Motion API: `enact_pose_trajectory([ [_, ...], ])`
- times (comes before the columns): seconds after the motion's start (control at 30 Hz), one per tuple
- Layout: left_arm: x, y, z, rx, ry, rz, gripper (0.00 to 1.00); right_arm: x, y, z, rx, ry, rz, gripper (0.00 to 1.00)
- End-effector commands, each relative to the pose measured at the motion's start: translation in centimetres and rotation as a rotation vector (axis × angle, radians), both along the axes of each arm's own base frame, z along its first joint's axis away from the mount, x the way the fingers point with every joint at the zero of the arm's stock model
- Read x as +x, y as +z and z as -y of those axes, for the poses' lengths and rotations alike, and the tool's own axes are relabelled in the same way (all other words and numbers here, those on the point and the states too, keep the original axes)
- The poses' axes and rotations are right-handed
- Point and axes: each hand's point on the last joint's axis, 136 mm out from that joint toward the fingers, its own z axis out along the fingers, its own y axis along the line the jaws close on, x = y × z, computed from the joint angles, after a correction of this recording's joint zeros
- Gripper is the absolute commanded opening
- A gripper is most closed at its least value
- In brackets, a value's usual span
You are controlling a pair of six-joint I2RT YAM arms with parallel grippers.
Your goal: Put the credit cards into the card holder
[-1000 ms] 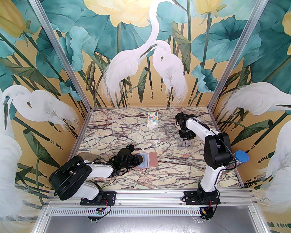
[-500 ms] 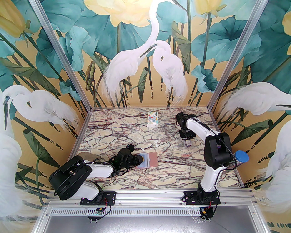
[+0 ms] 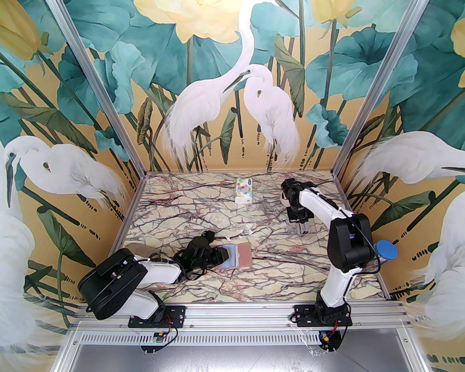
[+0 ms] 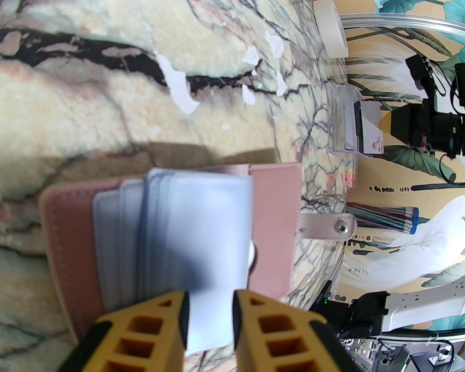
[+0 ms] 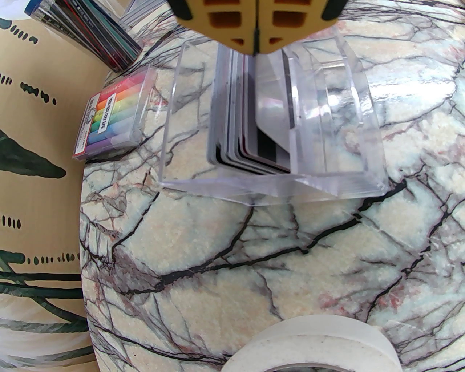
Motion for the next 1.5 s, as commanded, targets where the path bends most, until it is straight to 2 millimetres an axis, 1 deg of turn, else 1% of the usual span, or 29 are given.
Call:
enact_pose_trajectory([
  [0.0,-1.1,-2.8,-1.3,0.084,0.011,-0.087,0.27,0.1,1.9,-0.3,0.036,-0.014,0.041,0.01],
  [0.4,-1.2,-2.8,-1.3,0.082,0.011,-0.084,0.27,-0.8,4.6,-0.9,0.105,-0.039,0.102,0.00],
  [0.47,-1.2,-2.7,-1.3,0.080,0.011,-0.082,0.27,-1.0,5.2,-1.0,0.122,-0.061,0.127,0.00],
  [0.63,-1.2,-2.8,-1.3,0.082,0.010,-0.086,0.27,-1.4,6.0,-1.2,0.162,-0.141,0.174,0.00],
  [0.7,-1.2,-2.8,-1.3,0.080,0.011,-0.085,0.27,-1.5,6.3,-1.6,0.193,-0.153,0.186,0.00],
  [0.8,-1.2,-2.8,-1.3,0.081,0.011,-0.086,0.27,-1.7,7.2,-2.7,0.276,-0.146,0.220,0.00],
  [0.83,-1.2,-2.8,-1.3,0.081,0.010,-0.087,0.27,-1.8,7.6,-3.4,0.320,-0.135,0.231,0.00],
  [0.9,-1.2,-2.9,-1.3,0.083,0.010,-0.089,0.27,-2.0,8.7,-5.5,0.450,-0.093,0.257,0.00],
  [1.0,-1.2,-2.9,-1.3,0.081,0.012,-0.089,0.27,-2.6,10.8,-9.2,0.679,-0.016,0.301,0.00],
  [1.13,-1.2,-3.0,-1.3,0.084,0.014,-0.091,0.27,-4.7,12.3,-14.2,0.905,0.104,0.296,0.00],
  [1.27,-1.1,-2.9,-1.4,0.084,0.018,-0.088,0.27,-7.7,11.8,-19.0,0.997,0.216,0.239,0.00],
  [1.33,-1.2,-2.9,-1.4,0.082,0.019,-0.088,0.27,-8.6,11.1,-20.7,1.022,0.237,0.216,0.00],
  [1.37,-1.2,-2.9,-1.4,0.082,0.020,-0.087,0.27,-9.0,10.8,-21.3,1.033,0.244,0.208,0.00],
  [1.47,-1.2,-2.7,-1.4,0.076,0.020,-0.081,0.27,-9.4,8.9,-22.5,1.056,0.215,0.192,0.00],
])
